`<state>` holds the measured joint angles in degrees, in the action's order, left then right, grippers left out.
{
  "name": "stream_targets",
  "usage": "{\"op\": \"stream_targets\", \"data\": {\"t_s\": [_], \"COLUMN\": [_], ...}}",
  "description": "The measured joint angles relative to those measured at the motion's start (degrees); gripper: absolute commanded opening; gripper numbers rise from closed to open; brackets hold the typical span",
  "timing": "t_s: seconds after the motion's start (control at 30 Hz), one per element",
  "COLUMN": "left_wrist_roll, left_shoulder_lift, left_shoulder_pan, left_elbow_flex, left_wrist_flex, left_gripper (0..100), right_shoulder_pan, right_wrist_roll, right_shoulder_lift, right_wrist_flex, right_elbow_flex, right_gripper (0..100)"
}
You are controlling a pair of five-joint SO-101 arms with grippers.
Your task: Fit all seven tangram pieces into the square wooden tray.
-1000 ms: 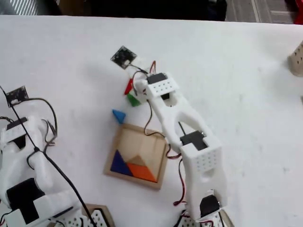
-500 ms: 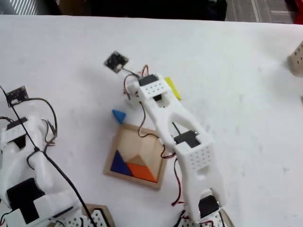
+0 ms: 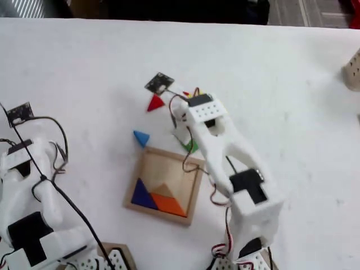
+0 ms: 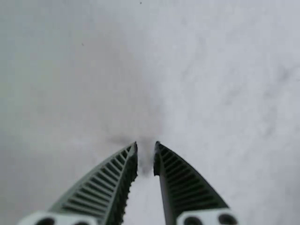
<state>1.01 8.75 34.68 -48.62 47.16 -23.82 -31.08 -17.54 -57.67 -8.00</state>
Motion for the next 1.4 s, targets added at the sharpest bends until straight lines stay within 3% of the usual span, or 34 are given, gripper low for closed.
{"op": "stream_targets", "data": {"t_s": [0.1, 0.2, 0.27, 0.7, 1.4], "left_wrist_roll": [0.0, 0.0, 0.0, 0.0, 0.0], "left_shoulder_lift": [0.0, 0.0, 0.0, 0.0, 0.0], "left_shoulder_pan": [0.0, 0.0, 0.0, 0.0, -1.32], "left_elbow_flex": [0.0, 0.0, 0.0, 0.0, 0.0], "left_wrist_flex": [0.0, 0.0, 0.0, 0.0, 0.0], "left_gripper": [8, 8, 8, 8, 8], "right_shoulder_pan": [-0.35, 1.32, 2.73, -2.2, -2.37], "right_wrist_roll": [0.35, 5.1, 7.47, 10.02, 12.66], "right_shoulder_lift": [8.53, 13.45, 14.07, 12.13, 6.51], "right_wrist_flex": [4.92, 9.32, 9.85, 9.49, 11.52], "right_elbow_flex": [-9.05, -14.68, -15.74, -15.82, -16.97], "right_gripper": [13.5, 30.5, 36.8, 35.4, 35.4]}}
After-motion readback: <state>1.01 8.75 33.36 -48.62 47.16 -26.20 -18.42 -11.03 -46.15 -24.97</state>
